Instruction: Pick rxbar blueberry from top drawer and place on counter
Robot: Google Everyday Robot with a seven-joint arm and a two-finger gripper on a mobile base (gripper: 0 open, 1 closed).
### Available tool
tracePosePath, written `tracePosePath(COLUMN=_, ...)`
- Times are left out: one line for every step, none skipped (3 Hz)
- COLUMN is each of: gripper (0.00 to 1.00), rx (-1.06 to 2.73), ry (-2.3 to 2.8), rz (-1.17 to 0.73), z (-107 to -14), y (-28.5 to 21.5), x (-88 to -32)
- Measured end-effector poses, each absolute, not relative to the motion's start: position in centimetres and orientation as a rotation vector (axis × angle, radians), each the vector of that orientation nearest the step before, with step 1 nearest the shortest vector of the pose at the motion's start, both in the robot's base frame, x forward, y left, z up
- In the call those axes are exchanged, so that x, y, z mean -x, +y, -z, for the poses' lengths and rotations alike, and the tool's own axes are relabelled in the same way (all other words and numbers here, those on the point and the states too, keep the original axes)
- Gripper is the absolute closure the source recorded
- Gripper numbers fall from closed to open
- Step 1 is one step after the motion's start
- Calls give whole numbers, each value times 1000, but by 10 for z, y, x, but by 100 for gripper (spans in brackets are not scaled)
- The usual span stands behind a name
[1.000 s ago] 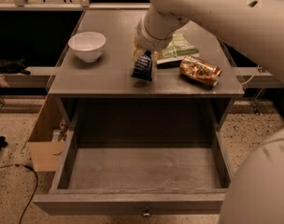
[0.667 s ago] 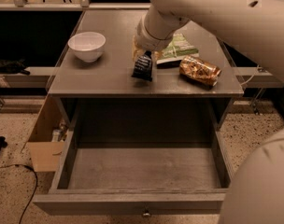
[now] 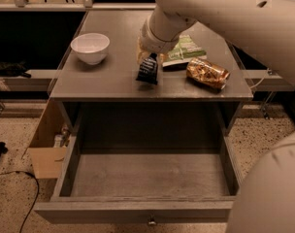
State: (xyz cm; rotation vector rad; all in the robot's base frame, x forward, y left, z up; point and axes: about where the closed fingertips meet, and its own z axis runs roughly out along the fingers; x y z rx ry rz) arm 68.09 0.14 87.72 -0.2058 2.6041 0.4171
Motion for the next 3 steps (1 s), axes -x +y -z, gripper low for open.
tracePosePath(gripper=28, rx=206, ry=2604, rz=-417, z=-877, y=1, x=-681)
tracePosePath(gripper=3, rx=206, ry=2604, rz=-417, z=-877, y=1, x=-681)
tracePosePath(gripper=0, rx=206, ry=2604, rz=-417, z=-877, y=1, x=-681)
